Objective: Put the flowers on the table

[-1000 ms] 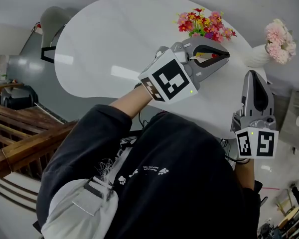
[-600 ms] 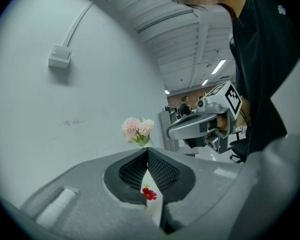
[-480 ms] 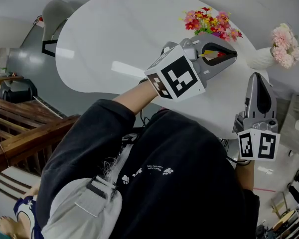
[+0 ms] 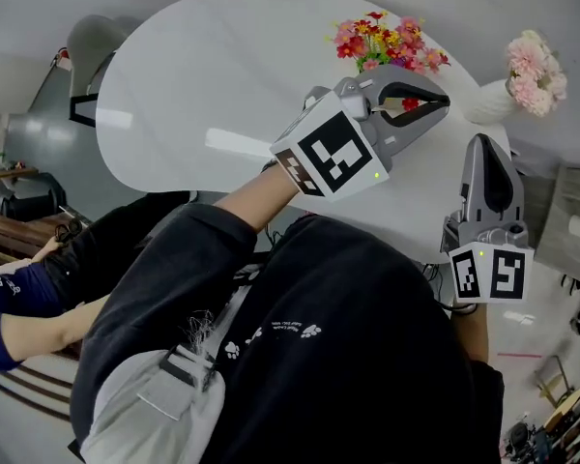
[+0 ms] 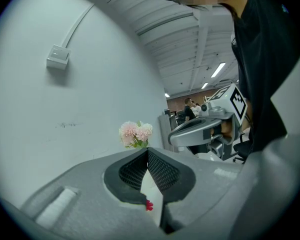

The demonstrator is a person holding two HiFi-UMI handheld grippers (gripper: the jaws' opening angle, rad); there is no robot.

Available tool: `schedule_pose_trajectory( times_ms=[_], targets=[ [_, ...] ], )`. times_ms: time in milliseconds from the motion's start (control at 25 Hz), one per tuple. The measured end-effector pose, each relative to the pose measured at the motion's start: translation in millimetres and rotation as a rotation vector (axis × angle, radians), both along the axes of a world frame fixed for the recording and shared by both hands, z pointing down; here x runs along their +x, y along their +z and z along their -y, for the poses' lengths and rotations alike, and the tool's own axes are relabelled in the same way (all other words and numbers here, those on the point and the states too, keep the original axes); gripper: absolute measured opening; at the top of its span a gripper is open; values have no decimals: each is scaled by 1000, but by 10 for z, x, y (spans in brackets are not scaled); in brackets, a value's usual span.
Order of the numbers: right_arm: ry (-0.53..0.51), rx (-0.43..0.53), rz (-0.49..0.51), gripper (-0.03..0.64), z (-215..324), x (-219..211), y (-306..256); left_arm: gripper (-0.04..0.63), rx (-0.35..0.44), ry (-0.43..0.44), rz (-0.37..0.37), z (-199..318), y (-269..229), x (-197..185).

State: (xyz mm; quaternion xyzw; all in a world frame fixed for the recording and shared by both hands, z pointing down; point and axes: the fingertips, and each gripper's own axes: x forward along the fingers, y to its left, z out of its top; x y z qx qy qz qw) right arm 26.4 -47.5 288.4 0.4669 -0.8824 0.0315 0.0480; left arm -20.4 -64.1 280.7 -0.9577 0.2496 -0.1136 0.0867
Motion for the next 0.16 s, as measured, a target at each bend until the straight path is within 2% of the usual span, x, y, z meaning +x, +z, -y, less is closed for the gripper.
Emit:
schedule_pose_trajectory(
  times_ms=[160],
  targets=[
    [-1,-1,11,11,30,17,5,5,-4,-18,-11,24,-24,21]
  ],
)
